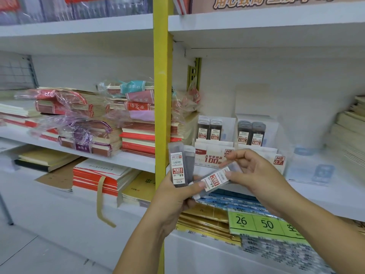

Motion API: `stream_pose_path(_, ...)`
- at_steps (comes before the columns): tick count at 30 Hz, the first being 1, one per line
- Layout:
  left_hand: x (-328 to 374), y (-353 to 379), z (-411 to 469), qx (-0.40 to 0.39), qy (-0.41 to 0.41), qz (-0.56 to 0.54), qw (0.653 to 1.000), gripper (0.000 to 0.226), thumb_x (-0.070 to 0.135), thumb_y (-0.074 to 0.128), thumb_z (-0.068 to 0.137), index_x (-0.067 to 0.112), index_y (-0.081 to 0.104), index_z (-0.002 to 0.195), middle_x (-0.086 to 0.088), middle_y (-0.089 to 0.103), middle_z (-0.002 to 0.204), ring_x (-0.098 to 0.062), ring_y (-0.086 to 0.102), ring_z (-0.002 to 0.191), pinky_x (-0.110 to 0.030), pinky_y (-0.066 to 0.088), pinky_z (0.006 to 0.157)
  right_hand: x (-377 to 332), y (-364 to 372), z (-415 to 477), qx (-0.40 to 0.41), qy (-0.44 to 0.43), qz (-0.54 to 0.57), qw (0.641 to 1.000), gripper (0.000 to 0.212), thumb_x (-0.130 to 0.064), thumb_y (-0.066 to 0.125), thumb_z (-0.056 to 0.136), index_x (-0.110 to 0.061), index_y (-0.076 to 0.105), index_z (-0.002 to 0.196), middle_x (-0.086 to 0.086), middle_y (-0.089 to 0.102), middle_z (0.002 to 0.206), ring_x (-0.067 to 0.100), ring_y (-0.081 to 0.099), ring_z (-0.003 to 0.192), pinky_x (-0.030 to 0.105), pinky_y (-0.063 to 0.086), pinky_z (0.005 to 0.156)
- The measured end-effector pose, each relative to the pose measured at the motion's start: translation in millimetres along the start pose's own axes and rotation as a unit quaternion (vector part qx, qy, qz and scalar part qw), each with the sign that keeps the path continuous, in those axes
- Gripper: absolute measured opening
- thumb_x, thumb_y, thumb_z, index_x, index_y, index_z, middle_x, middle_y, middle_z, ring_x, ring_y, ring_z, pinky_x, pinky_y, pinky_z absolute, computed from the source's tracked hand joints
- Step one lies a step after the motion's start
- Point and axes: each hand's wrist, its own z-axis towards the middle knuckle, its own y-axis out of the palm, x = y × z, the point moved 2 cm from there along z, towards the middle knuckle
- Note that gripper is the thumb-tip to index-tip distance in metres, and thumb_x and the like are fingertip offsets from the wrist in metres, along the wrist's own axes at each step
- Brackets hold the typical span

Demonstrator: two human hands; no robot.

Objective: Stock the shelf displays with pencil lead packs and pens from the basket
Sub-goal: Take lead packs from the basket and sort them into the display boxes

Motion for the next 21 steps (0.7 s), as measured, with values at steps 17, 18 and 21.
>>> stream_pose_path(17,5.1,7.1,21.5,0.018,0.076,-0.021,0.997,0.04,0.018,0.076,0.087,0.029,0.058,0.12,0.002,0.077,0.105,-0.016,0.076,0.093,-0.025,0.058,0.065,-52.3,-11.4,25.6,-0.053,-0.078,-0.274,0.957,0.016,-0.027,0.082,0.073,-0.039,0.074,0.081,-0.018,0.073,0.082,-0.004,0.065,0.075,0.02,0.047,0.069)
stream_pose_path(18,5.4,6.9,24.4,0.02,0.08,-0.023,0.996,0.04,0.019,0.076,0.087,0.027,0.057,0.121,0.001,0.078,0.106,-0.018,0.076,0.093,-0.025,0.058,0.064,-56.1,-16.6,30.4,-0.032,-0.083,-0.254,0.963,0.016,-0.027,0.082,0.072,-0.036,0.072,0.082,-0.015,0.073,0.08,-0.002,0.067,0.071,0.021,0.048,0.067)
stream_pose_path(21,2.1,8.0,32.3,0.037,0.086,0.001,0.996,0.033,0.023,0.076,0.087,0.024,0.059,0.116,0.003,0.077,0.089,-0.012,0.069,0.067,-0.023,0.052,0.055,-68.9,-33.0,51.4,0.043,-0.103,-0.229,0.967,0.027,-0.022,0.08,0.074,-0.029,0.059,0.089,-0.011,0.075,0.086,0.003,0.071,0.074,0.03,0.053,0.069)
